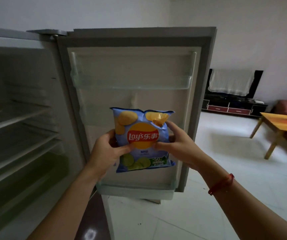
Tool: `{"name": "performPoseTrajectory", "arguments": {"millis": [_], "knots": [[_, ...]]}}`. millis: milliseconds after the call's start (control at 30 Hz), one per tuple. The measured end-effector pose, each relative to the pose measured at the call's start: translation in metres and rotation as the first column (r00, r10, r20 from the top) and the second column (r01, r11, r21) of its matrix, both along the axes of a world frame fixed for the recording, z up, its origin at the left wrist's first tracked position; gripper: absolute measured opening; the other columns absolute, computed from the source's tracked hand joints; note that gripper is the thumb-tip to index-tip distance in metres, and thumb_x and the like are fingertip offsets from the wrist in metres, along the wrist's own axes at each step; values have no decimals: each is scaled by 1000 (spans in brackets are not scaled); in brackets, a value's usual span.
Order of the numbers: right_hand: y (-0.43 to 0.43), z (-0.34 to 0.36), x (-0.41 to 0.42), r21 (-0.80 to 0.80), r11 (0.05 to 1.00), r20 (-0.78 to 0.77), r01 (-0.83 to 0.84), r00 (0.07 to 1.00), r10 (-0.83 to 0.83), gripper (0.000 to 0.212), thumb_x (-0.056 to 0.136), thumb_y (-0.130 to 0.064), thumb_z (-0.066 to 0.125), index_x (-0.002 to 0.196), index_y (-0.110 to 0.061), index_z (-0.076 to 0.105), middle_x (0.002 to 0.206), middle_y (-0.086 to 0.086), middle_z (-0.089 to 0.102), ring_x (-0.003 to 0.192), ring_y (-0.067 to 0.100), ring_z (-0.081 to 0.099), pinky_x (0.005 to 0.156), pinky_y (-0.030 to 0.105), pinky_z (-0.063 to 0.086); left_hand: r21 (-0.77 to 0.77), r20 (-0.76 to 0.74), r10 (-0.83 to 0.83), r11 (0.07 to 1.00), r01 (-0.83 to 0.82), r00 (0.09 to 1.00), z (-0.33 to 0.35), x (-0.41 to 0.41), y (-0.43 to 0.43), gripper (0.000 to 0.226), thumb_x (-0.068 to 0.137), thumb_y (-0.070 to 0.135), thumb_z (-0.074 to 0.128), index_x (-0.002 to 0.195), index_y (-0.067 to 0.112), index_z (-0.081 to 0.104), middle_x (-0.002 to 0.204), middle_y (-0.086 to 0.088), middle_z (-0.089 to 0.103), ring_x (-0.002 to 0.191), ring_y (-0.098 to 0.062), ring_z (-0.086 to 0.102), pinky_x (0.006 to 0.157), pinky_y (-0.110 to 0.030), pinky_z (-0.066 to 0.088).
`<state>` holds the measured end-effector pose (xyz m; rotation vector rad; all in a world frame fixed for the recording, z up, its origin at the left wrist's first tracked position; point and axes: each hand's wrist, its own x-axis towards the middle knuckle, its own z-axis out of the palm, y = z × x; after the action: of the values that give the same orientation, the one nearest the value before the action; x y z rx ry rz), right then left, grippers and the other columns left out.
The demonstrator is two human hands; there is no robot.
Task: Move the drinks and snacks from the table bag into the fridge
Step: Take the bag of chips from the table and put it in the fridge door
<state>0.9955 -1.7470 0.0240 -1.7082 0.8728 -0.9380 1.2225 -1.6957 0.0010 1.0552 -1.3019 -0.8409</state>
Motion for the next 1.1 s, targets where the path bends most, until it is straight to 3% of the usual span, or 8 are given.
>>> {"name": "performPoseTrajectory", "arguments": {"millis": [133,400,633,767,867,1000,1100], "knots": [[-5,4,-17,3,999,29,41,999,-41,68,86,-1,74,141,-27,45,116,6,73,99,20,74,81,35,63,-10,23,-20,1000,21,1000,8,-20,-11,49,71,15,79,117,9,65,108,-6,74,101,-22,71,85,-39,58],[-28,8,-29,31,995,34,90,995,-91,65,85,-9,77,141,-24,47,110,-1,73,89,14,75,66,26,60,11,23,18,1000,-19,1000,19,-37,-34,36,80,8,75,114,18,64,102,0,75,92,-13,72,71,-25,59],[-62,19,-33,76,987,50,145,988,-149,71,87,-14,76,148,-26,43,110,2,74,88,17,77,65,29,61,39,9,46,998,-46,999,29,-46,-71,39,82,14,76,119,15,63,109,-2,73,97,-18,71,80,-37,60],[-83,26,-30,97,982,66,165,983,-171,70,86,-13,76,147,-25,43,113,4,73,87,18,76,64,29,61,45,-1,47,998,-46,999,38,-50,-94,29,84,9,74,107,23,63,104,2,71,93,-13,70,80,-33,60],[-96,32,-25,97,979,73,179,980,-186,66,86,-11,76,144,-21,46,118,6,71,90,18,75,64,28,61,45,-27,60,997,-59,998,44,-51,-111,31,85,4,72,109,18,61,100,4,69,87,-8,68,70,-23,59],[-110,38,-19,69,975,73,209,974,-214,50,86,-4,75,129,-18,53,104,-3,71,83,10,72,58,20,58,26,-32,75,997,-74,997,47,-53,-130,31,84,0,71,109,15,60,97,6,67,85,-5,65,65,-16,57],[-119,39,-18,52,975,65,216,973,-219,56,82,3,75,128,-17,52,104,-3,68,86,12,71,58,20,58,-30,-19,77,997,-77,997,44,-55,-137,34,82,-2,72,106,19,61,96,9,68,84,-2,67,67,-16,56]]}}
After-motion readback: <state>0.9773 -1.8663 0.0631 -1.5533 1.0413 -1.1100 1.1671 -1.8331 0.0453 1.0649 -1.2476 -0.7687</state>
